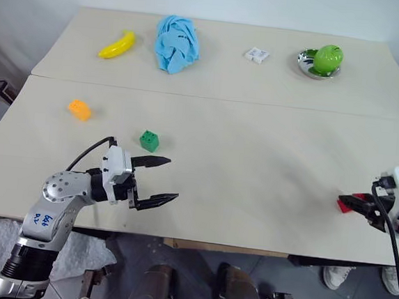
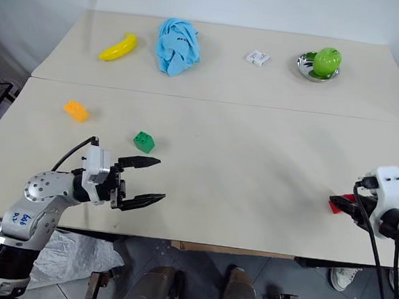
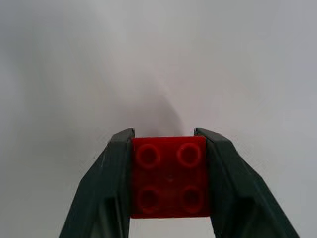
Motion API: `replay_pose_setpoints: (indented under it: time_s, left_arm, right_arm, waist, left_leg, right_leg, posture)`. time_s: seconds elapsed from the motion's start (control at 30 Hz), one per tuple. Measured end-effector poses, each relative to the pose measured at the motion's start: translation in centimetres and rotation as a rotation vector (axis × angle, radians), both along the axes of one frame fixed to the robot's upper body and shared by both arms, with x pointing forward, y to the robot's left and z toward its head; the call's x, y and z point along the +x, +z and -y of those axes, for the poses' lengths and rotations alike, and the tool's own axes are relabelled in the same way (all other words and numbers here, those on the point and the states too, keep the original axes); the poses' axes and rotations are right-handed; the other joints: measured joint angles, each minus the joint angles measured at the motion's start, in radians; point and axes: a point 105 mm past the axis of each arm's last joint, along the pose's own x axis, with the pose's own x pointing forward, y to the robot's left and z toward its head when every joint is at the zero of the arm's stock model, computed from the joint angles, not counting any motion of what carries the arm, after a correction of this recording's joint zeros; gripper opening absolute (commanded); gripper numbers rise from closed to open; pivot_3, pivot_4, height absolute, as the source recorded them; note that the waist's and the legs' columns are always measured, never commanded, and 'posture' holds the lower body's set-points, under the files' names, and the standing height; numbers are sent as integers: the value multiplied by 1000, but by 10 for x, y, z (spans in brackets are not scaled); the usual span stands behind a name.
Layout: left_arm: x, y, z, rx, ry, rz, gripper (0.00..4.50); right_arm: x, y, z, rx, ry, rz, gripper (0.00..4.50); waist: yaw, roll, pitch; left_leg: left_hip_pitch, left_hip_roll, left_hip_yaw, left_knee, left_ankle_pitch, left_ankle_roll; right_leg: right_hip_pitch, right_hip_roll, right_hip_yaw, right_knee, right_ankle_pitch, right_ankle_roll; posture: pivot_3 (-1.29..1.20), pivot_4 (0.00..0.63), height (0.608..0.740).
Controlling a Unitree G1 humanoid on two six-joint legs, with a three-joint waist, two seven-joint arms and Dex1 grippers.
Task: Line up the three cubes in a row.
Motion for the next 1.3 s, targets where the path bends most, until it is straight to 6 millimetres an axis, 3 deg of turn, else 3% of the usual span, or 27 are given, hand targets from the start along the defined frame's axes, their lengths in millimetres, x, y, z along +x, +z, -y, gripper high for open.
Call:
replay_pose_setpoints:
  time_s: [0.17,0.23,0.33,0.53,0.9,1.07,1.2,1.3]
  left_arm:
    - [2,0,0,-29,17,15,4500]
    - [2,-5,-3,-24,33,13,4500]
    - [4,-10,-10,-25,67,9,4500]
    - [-10,-31,-33,-20,185,-47,4500]
    - [-14,-30,-44,-17,268,-30,4500]
    - [-14,-28,-46,-18,283,-25,4500]
    - [-13,-28,-46,-19,288,-21,4500]
    - [-11,-24,-53,-21,323,4,4500]
  right_arm:
    - [40,45,-81,-24,434,148,1509]
    - [47,47,-117,-76,694,168,1509]
    - [56,32,-143,-198,958,154,1509]
    - [75,3,-156,-347,1245,43,1509]
    - [90,1,-171,-397,1355,76,1509]
    - [91,-3,-182,-336,1363,92,3087]
    - [93,21,-183,-278,1353,271,4403]
    - [89,58,-169,-228,1304,485,4457]
  waist:
    - [-18,0,0]
    - [-21,0,0]
    - [-18,-2,1]
    - [-34,-3,2]
    - [-56,-4,1]
    - [-62,-2,2]
    - [-59,-1,3]
    - [-45,-1,3]
  left_leg:
    - [0,2,-1,0,1,-2]
    - [0,1,-1,0,1,-1]
    - [-1,0,-1,0,1,-1]
    - [-3,-1,-3,0,0,1]
    - [2,2,-4,5,0,-3]
    - [2,3,-3,6,-1,-4]
    - [0,2,-4,5,-1,-4]
    - [-2,2,-7,5,-1,-4]
  right_leg:
    - [0,2,-1,0,0,0]
    - [0,2,-1,0,0,0]
    - [-1,1,-2,0,0,0]
    - [-1,-1,-5,-1,0,0]
    - [2,0,-4,5,-1,-2]
    - [1,0,-3,6,-1,-3]
    - [-1,0,-4,6,-2,-3]
    - [0,-1,-5,5,-2,-4]
  posture:
    - [0,150,740]
    - [0,150,740]
    - [0,150,740]
    - [0,150,740]
    - [0,150,740]
    - [0,150,740]
    - [0,150,740]
    - [0,150,740]
